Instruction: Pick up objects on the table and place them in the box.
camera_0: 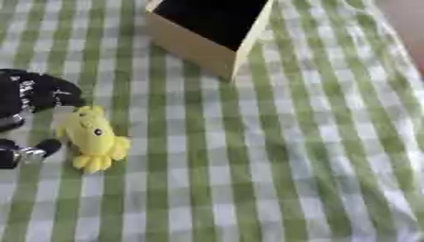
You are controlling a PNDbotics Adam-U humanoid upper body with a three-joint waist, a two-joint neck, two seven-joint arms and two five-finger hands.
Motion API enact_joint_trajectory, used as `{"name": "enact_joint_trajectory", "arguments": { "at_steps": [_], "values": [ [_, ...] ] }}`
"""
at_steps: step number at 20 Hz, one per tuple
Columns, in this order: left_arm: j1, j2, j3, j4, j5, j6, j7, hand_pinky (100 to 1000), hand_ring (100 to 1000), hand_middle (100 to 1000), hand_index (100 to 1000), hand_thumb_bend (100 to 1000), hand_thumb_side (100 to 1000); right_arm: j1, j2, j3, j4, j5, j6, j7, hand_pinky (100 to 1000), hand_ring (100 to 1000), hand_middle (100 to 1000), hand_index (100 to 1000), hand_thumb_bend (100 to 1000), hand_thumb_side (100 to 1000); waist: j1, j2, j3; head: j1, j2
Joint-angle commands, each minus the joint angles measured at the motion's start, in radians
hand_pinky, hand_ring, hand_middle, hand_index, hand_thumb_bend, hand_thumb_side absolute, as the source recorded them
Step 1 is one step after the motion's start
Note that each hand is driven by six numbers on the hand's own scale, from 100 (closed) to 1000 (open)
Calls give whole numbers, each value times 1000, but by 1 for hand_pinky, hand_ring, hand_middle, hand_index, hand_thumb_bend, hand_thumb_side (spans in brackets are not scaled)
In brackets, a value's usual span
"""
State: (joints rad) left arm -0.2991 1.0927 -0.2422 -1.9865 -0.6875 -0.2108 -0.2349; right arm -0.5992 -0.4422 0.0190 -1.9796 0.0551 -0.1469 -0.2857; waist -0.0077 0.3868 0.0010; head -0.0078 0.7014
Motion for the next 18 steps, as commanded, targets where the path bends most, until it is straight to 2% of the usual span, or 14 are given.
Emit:
{"name": "enact_joint_trajectory", "arguments": {
  "at_steps": [1,8,18],
  "values": [
    [-10,33,20,-13,-8,2,6,722,832,817,888,343,100,-21,-34,-2,-20,-3,2,1,782,714,650,801,100,828,2,-18,2,19,-24],
    [-21,33,18,-13,-18,1,5,725,835,819,891,348,100,-30,-41,1,-20,-4,1,3,783,715,650,802,100,830,2,-19,3,34,-54],
    [-67,22,-25,-13,-24,11,-49,722,834,820,895,402,100,-34,-33,3,-20,-7,-1,4,782,714,649,801,100,832,2,-20,-3,37,-61]
  ]
}}
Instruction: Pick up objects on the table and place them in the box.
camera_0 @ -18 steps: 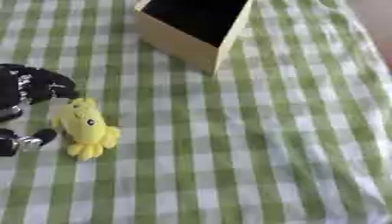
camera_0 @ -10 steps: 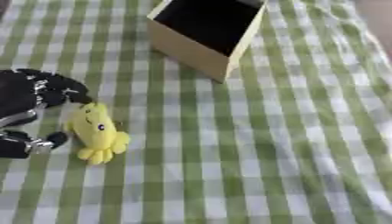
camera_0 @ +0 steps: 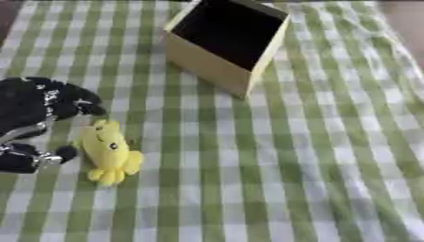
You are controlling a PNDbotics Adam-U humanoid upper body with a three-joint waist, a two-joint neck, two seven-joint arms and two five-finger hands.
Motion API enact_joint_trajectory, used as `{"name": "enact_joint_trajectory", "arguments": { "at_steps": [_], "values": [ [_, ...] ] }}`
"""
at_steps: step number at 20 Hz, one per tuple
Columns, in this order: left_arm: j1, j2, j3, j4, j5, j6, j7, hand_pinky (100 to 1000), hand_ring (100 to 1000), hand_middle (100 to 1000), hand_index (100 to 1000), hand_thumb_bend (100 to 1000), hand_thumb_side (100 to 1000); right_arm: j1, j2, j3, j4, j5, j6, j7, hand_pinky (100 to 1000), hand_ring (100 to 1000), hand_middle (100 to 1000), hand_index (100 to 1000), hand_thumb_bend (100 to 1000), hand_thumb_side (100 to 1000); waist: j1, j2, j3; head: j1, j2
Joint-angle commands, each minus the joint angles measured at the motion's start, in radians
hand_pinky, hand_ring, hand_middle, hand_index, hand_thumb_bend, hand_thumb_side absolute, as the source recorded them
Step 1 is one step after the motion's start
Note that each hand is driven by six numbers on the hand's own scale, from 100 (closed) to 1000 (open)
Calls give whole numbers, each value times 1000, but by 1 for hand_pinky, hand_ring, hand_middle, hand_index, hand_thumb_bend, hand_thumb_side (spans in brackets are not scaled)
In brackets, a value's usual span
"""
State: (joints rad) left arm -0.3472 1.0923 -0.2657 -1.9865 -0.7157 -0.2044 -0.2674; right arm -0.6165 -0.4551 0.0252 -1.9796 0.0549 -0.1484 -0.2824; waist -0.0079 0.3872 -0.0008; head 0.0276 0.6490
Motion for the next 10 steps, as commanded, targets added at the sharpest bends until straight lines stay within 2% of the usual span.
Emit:
{"name": "enact_joint_trajectory", "arguments": {
  "at_steps": [1,10],
  "values": [
    [-24,21,-7,-13,4,7,-24,722,833,820,894,405,100,-17,-19,-3,-20,-7,1,1,782,714,649,801,100,832,2,-20,-2,1,-9],
    [-53,12,-51,-13,8,23,-99,721,834,819,889,395,100,-18,-11,-2,-20,-14,0,-3,782,713,647,800,100,843,2,-18,-7,4,-7]
  ]
}}
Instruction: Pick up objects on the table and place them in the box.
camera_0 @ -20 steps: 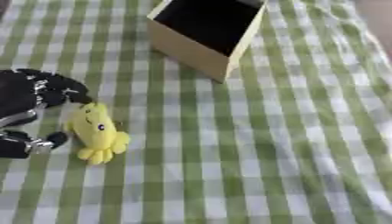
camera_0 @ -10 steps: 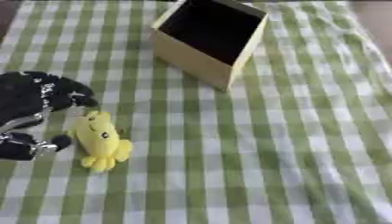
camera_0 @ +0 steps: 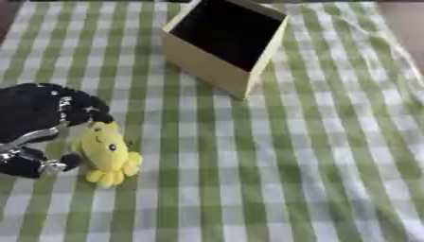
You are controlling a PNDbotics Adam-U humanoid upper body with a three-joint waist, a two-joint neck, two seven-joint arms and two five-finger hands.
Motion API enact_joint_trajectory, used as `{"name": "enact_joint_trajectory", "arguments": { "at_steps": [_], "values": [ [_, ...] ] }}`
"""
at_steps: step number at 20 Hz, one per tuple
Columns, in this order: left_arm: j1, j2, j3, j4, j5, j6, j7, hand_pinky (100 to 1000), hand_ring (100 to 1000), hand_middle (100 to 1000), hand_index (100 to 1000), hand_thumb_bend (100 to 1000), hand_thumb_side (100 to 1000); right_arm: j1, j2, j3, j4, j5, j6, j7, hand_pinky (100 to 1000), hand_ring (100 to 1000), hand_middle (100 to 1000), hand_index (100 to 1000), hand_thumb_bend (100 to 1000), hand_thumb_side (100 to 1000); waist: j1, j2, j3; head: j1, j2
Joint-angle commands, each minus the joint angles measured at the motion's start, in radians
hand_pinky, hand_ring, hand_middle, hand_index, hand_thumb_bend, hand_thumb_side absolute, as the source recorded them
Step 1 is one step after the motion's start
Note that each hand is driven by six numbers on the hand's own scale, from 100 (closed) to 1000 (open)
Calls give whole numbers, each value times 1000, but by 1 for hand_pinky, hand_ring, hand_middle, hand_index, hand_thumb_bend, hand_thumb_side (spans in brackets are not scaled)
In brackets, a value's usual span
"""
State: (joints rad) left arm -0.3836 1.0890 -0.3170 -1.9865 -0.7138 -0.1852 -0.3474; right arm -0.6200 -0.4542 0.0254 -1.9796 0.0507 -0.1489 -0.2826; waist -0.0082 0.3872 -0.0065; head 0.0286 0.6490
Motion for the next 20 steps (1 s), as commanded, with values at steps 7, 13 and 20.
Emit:
{"name": "enact_joint_trajectory", "arguments": {
  "at_steps": [7,13,20],
  "values": [
    [-61,-11,-34,-13,31,22,-79,718,832,815,876,340,100,-12,-3,-3,-20,-12,1,-4,781,712,646,801,100,849,0,-17,-5,5,-10],
    [-83,-28,-46,-13,36,42,-116,715,829,810,866,315,100,-10,-1,-3,-20,-14,2,-4,781,711,645,801,100,854,-1,-15,-6,7,-10],
    [-87,-32,-59,-13,20,58,-172,666,787,728,797,302,100,-11,5,-1,-20,-30,3,-3,780,710,644,800,100,859,-3,-13,-7,9,-9]
  ]
}}
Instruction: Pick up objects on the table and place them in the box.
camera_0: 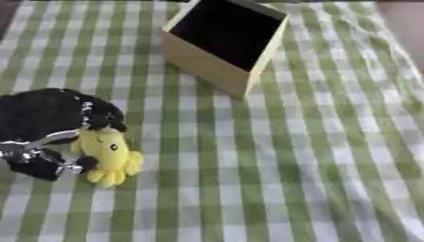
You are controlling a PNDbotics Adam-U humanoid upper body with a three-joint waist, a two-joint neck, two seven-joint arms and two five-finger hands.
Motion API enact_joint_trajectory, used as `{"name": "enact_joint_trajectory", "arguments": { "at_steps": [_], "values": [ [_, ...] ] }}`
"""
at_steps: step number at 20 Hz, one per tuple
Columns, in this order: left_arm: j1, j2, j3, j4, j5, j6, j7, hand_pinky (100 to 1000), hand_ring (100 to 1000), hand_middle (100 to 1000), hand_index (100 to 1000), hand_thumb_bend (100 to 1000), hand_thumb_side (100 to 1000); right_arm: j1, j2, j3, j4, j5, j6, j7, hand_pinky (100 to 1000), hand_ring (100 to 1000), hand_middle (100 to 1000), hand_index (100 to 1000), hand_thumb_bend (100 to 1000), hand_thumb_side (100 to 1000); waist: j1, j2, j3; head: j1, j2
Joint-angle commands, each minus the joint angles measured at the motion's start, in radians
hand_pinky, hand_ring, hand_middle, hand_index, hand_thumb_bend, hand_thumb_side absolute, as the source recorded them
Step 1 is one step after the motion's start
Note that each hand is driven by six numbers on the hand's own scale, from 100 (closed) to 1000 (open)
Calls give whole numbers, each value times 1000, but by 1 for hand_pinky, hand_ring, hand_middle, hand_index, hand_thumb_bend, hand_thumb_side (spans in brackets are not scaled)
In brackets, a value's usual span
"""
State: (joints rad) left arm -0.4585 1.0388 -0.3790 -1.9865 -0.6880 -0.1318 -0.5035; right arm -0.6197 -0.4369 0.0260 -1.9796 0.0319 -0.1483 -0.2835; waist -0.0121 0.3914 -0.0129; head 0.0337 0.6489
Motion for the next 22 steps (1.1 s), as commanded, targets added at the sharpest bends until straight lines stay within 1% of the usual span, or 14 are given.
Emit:
{"name": "enact_joint_trajectory", "arguments": {
  "at_steps": [1,2,6,9,11,13,16,19,22],
  "values": [
    [-11,18,2,-13,-6,5,-22,659,782,723,785,301,100,-11,-11,-3,-20,-13,2,-2,780,710,644,800,100,859,1,-18,-1,4,-9],
    [-11,18,1,-13,-7,5,-28,656,778,721,783,302,100,-11,-11,-3,-20,-14,2,-3,780,710,644,800,100,859,1,-18,-1,5,-9],
    [-8,19,-5,-13,-14,11,-53,618,742,655,745,284,100,-10,-8,-5,-20,-17,-1,-7,780,710,644,800,100,859,1,-18,-3,8,-12],
    [-5,17,-5,-13,-9,22,-54,589,708,624,703,232,100,-10,-7,-6,-20,-18,-1,-11,780,710,643,801,100,860,1,-18,-4,7,-13],
    [-4,16,-1,-13,-1,26,-40,570,684,605,667,185,100,-9,-7,-6,-20,-19,-1,-12,780,710,643,801,100,862,1,-18,-4,6,-12],
    [-5,16,4,-13,5,30,-25,539,651,579,640,163,100,-7,-7,-6,-20,-19,-1,-12,780,710,642,801,100,863,1,-19,-3,5,-11],
    [-8,15,9,-13,-1,36,4,462,582,535,591,122,100,-5,-4,-6,-20,-19,0,-12,780,710,642,801,100,868,2,-19,-3,4,-12],
    [-5,15,9,-13,-22,40,39,413,546,511,559,100,100,-3,-5,-7,-20,-20,1,-12,780,710,642,803,100,871,1,-20,-3,3,-12],
    [-6,14,11,-13,-32,46,60,389,530,501,547,100,100,-1,-4,-7,-20,-20,1,-12,780,710,642,803,100,874,1,-21,-3,3,-10]
  ]
}}
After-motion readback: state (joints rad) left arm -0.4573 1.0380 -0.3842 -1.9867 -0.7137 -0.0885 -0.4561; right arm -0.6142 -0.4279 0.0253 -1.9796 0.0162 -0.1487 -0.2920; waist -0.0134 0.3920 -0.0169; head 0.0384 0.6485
